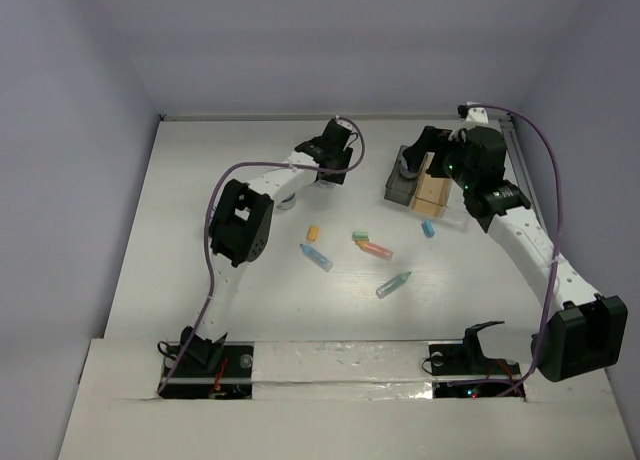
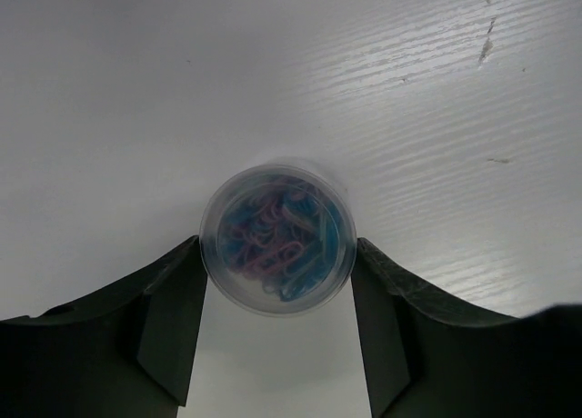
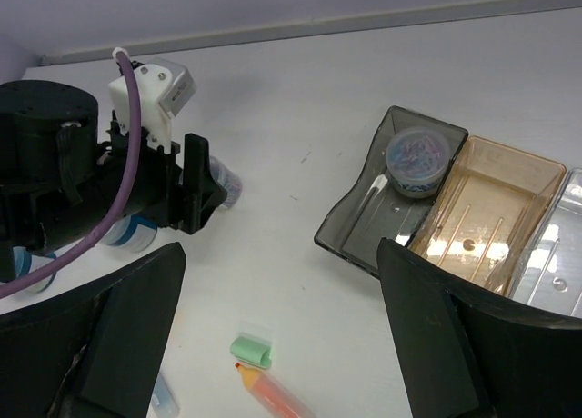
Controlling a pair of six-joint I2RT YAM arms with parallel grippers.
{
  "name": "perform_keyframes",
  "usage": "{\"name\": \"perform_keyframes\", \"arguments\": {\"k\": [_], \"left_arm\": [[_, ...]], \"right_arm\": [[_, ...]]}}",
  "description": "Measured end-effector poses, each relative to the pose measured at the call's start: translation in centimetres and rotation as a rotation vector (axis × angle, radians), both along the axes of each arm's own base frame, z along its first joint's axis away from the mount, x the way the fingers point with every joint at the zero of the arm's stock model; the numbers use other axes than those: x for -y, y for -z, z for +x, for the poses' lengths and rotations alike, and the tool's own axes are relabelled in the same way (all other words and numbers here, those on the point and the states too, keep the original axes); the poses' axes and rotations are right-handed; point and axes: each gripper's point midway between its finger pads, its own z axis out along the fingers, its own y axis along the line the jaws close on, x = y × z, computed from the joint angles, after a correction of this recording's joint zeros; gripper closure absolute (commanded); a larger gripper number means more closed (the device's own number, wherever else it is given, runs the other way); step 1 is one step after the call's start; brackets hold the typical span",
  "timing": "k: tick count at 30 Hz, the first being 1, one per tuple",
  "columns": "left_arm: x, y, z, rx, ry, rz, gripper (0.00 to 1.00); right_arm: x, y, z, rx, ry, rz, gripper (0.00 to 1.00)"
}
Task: Sort the stationery into containers
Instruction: Pick up the stationery from the center of the board, then place the stationery in the storage box.
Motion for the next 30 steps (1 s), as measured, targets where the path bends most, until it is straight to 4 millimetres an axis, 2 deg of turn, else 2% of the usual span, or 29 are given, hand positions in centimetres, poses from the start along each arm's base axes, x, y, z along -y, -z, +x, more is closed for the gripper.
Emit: {"name": "perform_keyframes", "arguments": {"k": [1, 2, 4, 10, 13, 16, 17, 20, 23, 26, 30], "left_arm": [[0.0, 0.0, 0.1, 0.003, 0.002, 0.0, 0.68], [0.1, 0.0, 0.1, 0.005, 0.006, 0.002, 0.75], [0.1, -0.1, 0.2, 0.007, 0.007, 0.001, 0.84], [0.6, -0.5, 0.0, 0.002, 0.019, -0.027, 0.84], [2.0, -2.7, -0.5, 0.019, 0.044, -0.098, 0.85], [4.4, -7.3, -2.1, 0.077, 0.096, -0.198, 0.85], [5.6, -9.5, -2.9, 0.11, 0.122, -0.235, 0.85], [10.2, -16.0, -5.8, 0.22, 0.225, -0.369, 0.85], [14.2, -20.1, -8.9, 0.281, 0.326, -0.477, 0.85], [17.0, -20.8, -10.8, 0.282, 0.397, -0.521, 0.85], [19.0, -18.7, -10.0, 0.257, 0.411, -0.509, 0.84]], "right_arm": [[0.0, -0.1, -0.1, 0.002, -0.003, 0.003, 0.08], [-0.1, -0.2, -0.1, 0.004, -0.005, 0.005, 0.09], [-0.2, -0.3, -0.1, 0.008, -0.01, 0.008, 0.09], [-0.1, -1.0, -0.5, 0.024, -0.011, 0.012, 0.1], [0.3, -1.8, -1.3, 0.05, 0.003, 0.018, 0.12], [1.4, -2.7, -2.0, 0.082, 0.058, 0.02, 0.14], [1.8, -3.1, -2.4, 0.095, 0.076, 0.02, 0.14], [3.1, -4.8, -3.4, 0.146, 0.13, 0.021, 0.14], [3.7, -6.2, -4.1, 0.187, 0.156, 0.028, 0.14], [4.0, -6.8, -4.4, 0.207, 0.171, 0.032, 0.14], [4.3, -7.3, -4.7, 0.219, 0.181, 0.034, 0.14]]}}
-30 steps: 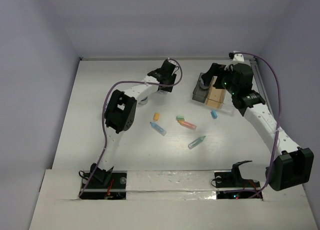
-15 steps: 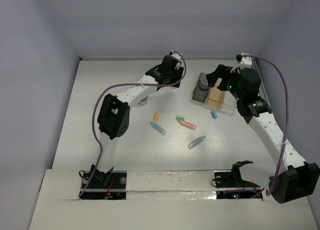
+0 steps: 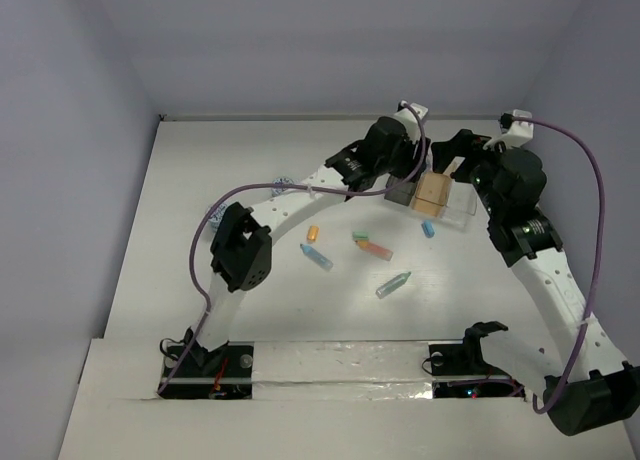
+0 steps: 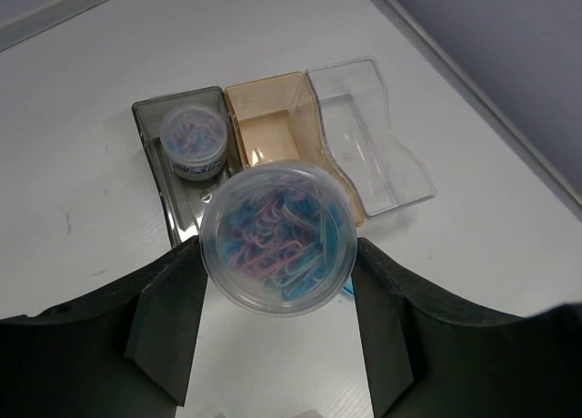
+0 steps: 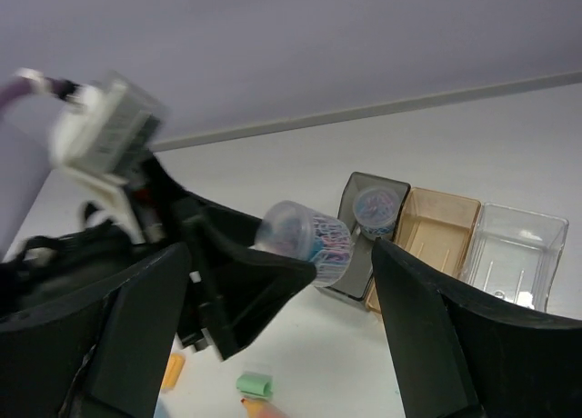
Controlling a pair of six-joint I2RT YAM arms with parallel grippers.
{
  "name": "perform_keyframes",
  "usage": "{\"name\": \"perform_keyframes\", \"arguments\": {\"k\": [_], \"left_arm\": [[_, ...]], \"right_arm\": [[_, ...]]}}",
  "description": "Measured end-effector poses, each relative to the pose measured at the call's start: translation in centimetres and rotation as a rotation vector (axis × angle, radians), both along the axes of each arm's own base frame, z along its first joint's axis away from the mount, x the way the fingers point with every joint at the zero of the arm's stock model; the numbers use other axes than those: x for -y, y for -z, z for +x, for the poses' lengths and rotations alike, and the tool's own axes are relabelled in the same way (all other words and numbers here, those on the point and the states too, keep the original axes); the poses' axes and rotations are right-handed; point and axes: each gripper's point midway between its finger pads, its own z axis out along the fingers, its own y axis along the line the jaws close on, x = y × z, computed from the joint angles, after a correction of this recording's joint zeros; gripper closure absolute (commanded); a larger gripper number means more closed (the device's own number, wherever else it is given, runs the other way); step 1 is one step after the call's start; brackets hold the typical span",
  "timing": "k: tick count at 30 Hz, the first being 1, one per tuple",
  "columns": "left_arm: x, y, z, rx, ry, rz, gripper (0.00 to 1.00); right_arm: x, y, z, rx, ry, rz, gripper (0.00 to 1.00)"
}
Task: Sort the stationery into containers
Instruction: Place the stationery in the storage box.
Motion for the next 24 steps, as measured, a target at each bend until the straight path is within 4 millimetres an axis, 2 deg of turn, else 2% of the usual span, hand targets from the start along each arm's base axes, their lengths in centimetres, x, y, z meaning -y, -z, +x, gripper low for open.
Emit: {"name": "perform_keyframes", "arguments": {"k": [7, 12, 15, 16, 18, 19, 22, 24], "left_arm": [[0.4, 7.3, 2.7, -0.055, -0.057, 0.123, 0.84], [-0.1, 10.5, 3.5, -0.07, -0.079, 0.196, 0.8], [-0.1, 11.2, 3.7, -0.064, -0.084, 0.217, 0.67], [-0.1, 11.2, 3.8, -0.06, -0.085, 0.22, 0.58], [-0.1, 11.3, 4.0, -0.055, -0.087, 0.228, 0.5], [-0.1, 11.3, 4.1, -0.05, -0.089, 0.23, 0.42], [-0.1, 11.2, 4.4, -0.038, -0.091, 0.235, 0.31], [0.0, 10.8, 4.5, -0.03, -0.093, 0.231, 0.28]], "right_arm": [[0.2, -0.7, -0.5, 0.021, 0.005, 0.004, 0.14], [0.3, -0.8, -0.5, 0.022, 0.011, 0.004, 0.13], [0.4, -0.9, -0.6, 0.026, 0.015, 0.005, 0.08], [0.4, -0.9, -0.6, 0.028, 0.015, 0.005, 0.07], [0.4, -1.0, -0.6, 0.029, 0.015, 0.006, 0.06], [0.4, -1.0, -0.6, 0.029, 0.015, 0.006, 0.05], [0.4, -1.0, -0.6, 0.03, 0.014, 0.006, 0.04], [0.4, -1.0, -0.6, 0.029, 0.014, 0.006, 0.04]]}}
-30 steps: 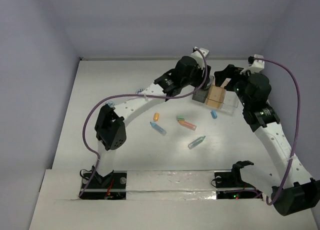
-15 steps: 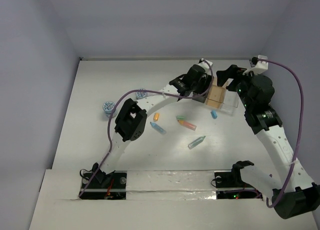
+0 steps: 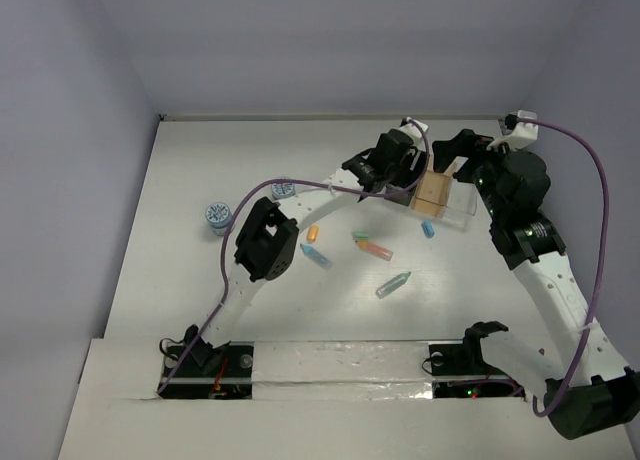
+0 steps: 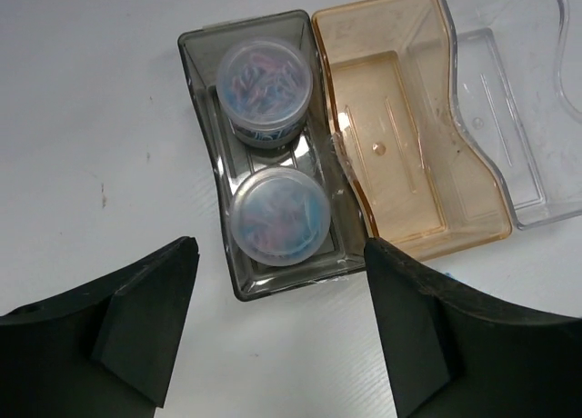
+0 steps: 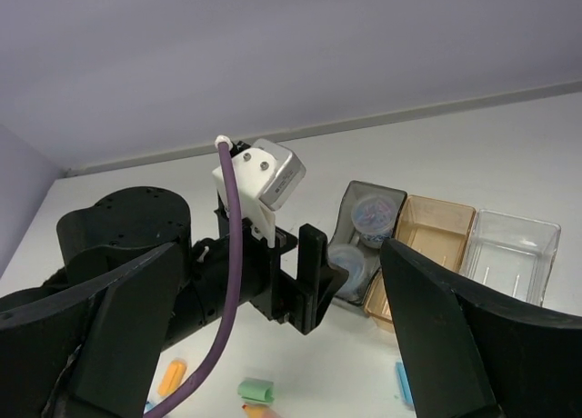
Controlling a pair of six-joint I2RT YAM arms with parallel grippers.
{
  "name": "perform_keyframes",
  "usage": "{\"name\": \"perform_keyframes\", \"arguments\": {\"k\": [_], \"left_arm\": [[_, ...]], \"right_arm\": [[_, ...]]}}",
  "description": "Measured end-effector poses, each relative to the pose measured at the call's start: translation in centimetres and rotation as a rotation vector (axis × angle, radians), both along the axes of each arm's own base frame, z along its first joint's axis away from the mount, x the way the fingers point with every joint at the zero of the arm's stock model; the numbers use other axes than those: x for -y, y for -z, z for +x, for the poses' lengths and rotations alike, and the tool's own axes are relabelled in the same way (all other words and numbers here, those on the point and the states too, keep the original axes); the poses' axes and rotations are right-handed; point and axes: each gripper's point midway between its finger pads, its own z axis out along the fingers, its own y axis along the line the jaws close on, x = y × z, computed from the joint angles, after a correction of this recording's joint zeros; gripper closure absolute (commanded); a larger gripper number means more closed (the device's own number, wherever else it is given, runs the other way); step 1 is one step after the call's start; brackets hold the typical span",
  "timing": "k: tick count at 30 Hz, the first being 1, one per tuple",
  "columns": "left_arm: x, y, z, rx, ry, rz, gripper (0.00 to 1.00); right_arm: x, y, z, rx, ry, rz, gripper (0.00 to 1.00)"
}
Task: Sort the stationery into containers
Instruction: Place the stationery in the storage box, then pick up the stationery from the center of the board.
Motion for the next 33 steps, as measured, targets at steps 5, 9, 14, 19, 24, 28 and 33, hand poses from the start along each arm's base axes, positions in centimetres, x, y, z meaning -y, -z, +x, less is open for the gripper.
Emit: {"name": "perform_keyframes", "arguments": {"k": [5, 9, 14, 19, 24, 28, 33], "left_arm": [[0.2, -1.0, 0.6, 0.023, -0.004, -0.022, 0.24], [-0.3, -1.3, 1.2, 0.025, -0.018, -0.034, 0.26], [-5.9, -0.7, 1.6, -0.037, -0.124, -0.054, 0.27], [-18.5, -3.4, 0.7, -0.047, -0.363, -0.151, 0.27], [-28.8, -9.9, -2.9, 0.067, -0.576, -0.304, 0.26], [-32.7, -13.4, -6.7, 0.136, -0.634, -0.379, 0.22], [-39.6, -12.2, -8.9, 0.141, -0.795, -0.369, 0.19]], "right_arm": [[-0.1, 0.0, 0.0, 0.0, -0.005, 0.0, 0.06], [-0.2, 0.0, 0.0, 0.004, -0.012, -0.001, 0.46], [-1.4, 0.8, 0.7, -0.011, -0.071, -0.002, 0.61], [-4.2, 3.7, 2.2, -0.086, -0.204, -0.012, 0.62], [-9.0, 6.4, 3.1, -0.144, -0.379, -0.014, 0.49], [-16.9, 9.9, 3.9, -0.229, -0.563, -0.08, 0.18], [-24.7, 16.3, 4.6, -0.357, -0.715, -0.15, 0.02]]}}
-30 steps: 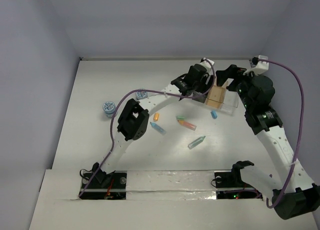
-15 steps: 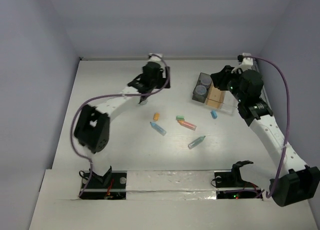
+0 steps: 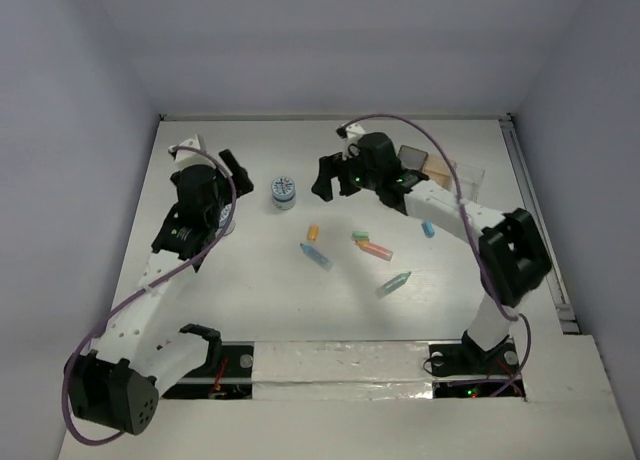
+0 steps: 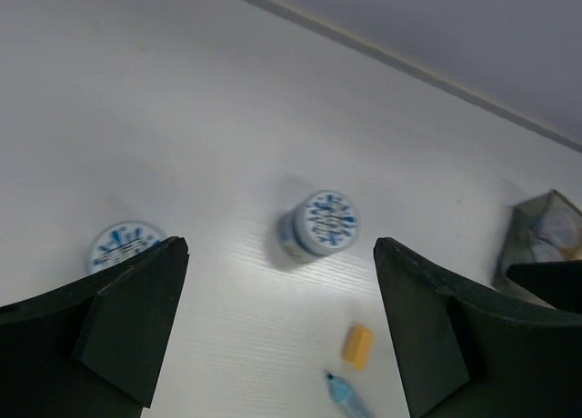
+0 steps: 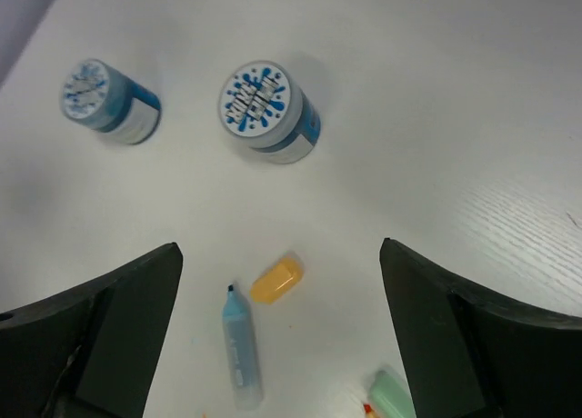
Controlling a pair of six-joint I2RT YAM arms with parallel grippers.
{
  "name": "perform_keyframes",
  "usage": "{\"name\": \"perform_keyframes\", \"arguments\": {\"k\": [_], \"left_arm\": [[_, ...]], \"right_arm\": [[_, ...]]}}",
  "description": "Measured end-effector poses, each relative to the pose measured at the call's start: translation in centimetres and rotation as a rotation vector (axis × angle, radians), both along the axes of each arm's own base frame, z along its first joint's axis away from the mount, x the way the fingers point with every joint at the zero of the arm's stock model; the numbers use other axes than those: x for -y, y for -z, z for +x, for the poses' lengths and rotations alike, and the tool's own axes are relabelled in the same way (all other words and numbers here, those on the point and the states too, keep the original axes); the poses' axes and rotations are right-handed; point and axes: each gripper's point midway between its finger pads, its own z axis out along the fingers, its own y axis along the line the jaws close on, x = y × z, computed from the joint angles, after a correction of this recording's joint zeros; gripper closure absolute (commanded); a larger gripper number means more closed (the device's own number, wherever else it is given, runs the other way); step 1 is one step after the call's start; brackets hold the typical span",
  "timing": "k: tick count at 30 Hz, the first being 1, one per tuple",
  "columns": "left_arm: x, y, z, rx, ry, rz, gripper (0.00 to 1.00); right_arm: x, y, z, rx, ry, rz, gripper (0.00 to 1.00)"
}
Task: Sort the stationery into containers
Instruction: Pick up the stationery from the center of the board.
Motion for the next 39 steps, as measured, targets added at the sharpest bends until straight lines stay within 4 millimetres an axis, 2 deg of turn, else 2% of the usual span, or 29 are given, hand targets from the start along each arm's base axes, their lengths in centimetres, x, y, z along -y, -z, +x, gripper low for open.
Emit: {"name": "perform_keyframes", "arguments": {"k": [2, 5, 8, 10, 16, 21, 24, 25, 26, 28, 31, 35, 37, 39], "left_arm": [[-3.0, 2.5, -0.5, -0.048, -0.083, 0.0, 0.16], [-6.2, 7.3, -1.5, -0.15, -0.185, -0.011, 0.13], [-7.2, 11.1, -2.4, -0.241, -0.236, -0.022, 0.13], [-7.4, 12.8, -2.6, -0.279, -0.256, -0.029, 0.12], [-7.9, 15.9, -1.7, -0.324, -0.311, -0.032, 0.13], [-8.3, 15.8, -1.2, -0.291, -0.335, -0.03, 0.14], [-8.3, 16.0, -0.5, -0.281, -0.339, -0.028, 0.15], [-8.3, 16.4, -0.4, -0.287, -0.339, -0.025, 0.15], [-8.3, 16.8, -0.3, -0.297, -0.339, -0.021, 0.16], [-8.2, 17.7, -0.1, -0.317, -0.338, -0.013, 0.16], [-8.3, 18.8, 0.0, -0.342, -0.341, -0.002, 0.18], [-8.6, 19.8, 0.4, -0.362, -0.355, 0.02, 0.24], [-8.7, 19.8, 0.7, -0.362, -0.36, 0.027, 0.27], [-8.8, 19.5, 1.2, -0.349, -0.365, 0.03, 0.28]], "right_arm": [[-2.0, 2.3, 0.3, -0.03, -0.034, -0.048, 0.0], [-5.1, 4.5, 1.3, -0.037, -0.072, -0.12, 0.0], [-8.2, 5.9, 2.4, -0.023, -0.102, -0.167, 0.0], [-9.9, 6.5, 2.8, -0.015, -0.119, -0.187, 0.0], [-12.6, 9.1, 4.7, 0.003, -0.132, -0.261, 0.02], [-12.9, 11.8, 5.8, -0.007, -0.121, -0.32, 0.16], [-12.8, 12.8, 6.0, -0.011, -0.114, -0.338, 0.3], [-12.8, 12.8, 6.0, -0.01, -0.111, -0.34, 0.4], [-12.8, 12.7, 6.0, -0.006, -0.109, -0.342, 0.44], [-12.8, 12.7, 6.1, 0.0, -0.098, -0.348, 0.49], [-12.5, 12.7, 6.2, 0.009, -0.078, -0.351, 0.5], [-10.7, 11.8, 5.0, 0.006, -0.057, -0.375, 0.51], [-9.3, 10.2, 4.4, 0.024, -0.038, -0.387, 0.52], [-7.7, 7.4, 3.7, 0.063, -0.006, -0.387, 0.53]]}}
